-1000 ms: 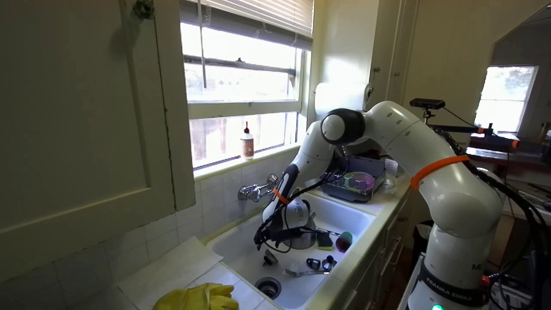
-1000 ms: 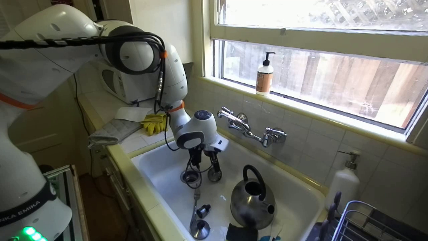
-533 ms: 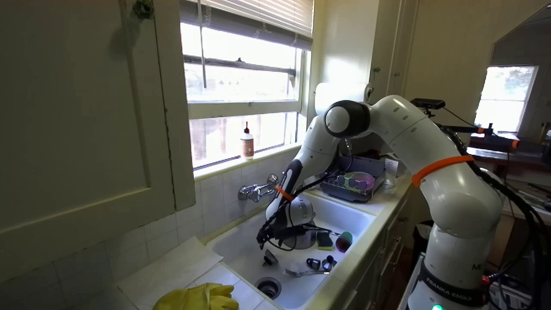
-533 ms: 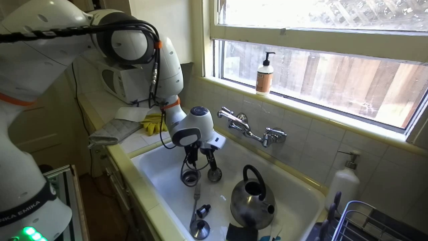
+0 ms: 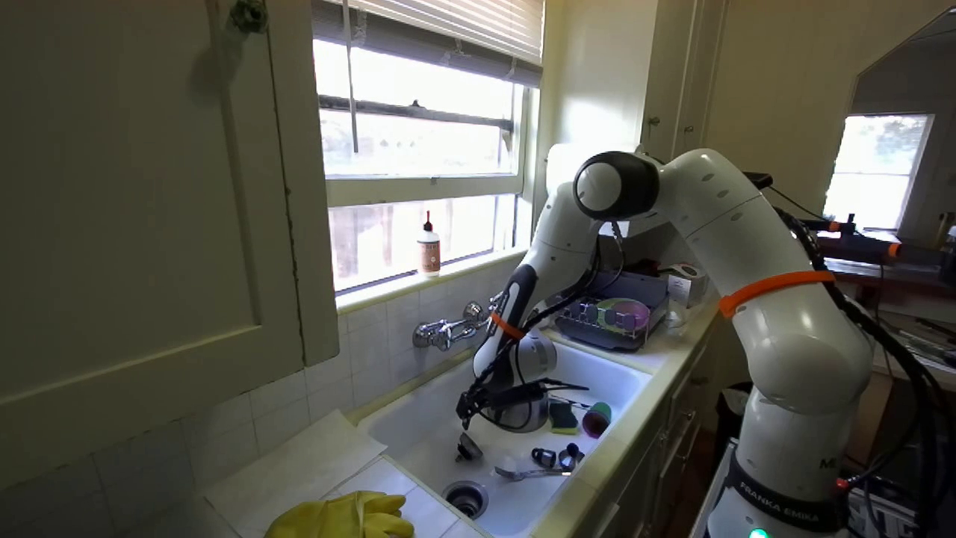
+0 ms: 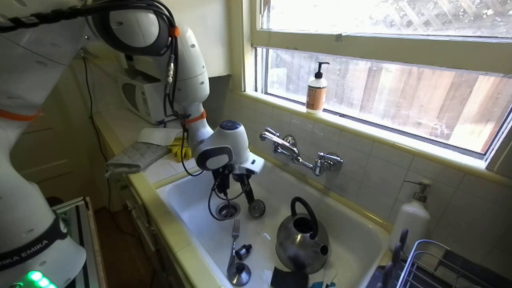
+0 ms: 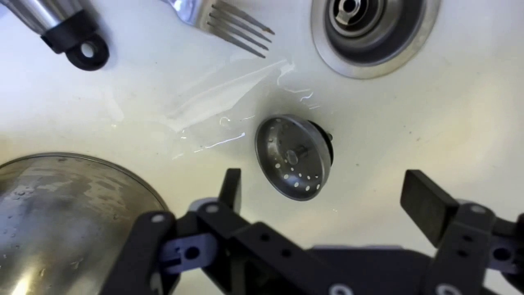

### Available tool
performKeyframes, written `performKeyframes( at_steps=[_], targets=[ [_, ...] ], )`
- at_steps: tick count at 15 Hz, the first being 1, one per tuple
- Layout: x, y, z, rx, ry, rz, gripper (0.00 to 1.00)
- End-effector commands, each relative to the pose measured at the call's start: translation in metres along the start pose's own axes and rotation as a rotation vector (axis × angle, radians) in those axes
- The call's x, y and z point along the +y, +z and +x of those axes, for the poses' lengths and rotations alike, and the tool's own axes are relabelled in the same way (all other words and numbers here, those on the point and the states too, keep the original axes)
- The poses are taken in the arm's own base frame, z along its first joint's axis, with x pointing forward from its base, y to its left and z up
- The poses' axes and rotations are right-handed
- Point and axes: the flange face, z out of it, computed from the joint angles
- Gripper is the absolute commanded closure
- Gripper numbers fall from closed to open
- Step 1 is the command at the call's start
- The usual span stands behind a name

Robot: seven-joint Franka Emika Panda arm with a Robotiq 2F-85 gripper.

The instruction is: Remove the sink hole cover from the sink hole

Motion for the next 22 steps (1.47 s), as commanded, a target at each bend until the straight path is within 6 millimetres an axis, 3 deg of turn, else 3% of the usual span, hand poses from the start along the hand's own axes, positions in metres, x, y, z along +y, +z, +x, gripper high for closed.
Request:
performKeyframes(
  at_steps=[1,10,22],
  targets=[
    [0.003,-0.027,-0.018,-0.029,-0.037,-0.016,0.00],
    [0.005,-0.064,-0.043,-0.124,-0.047,-0.027,0.00],
    [0.003,-0.096,-0.055,-0.114,-0.078,-0.035,0.00]
  ],
)
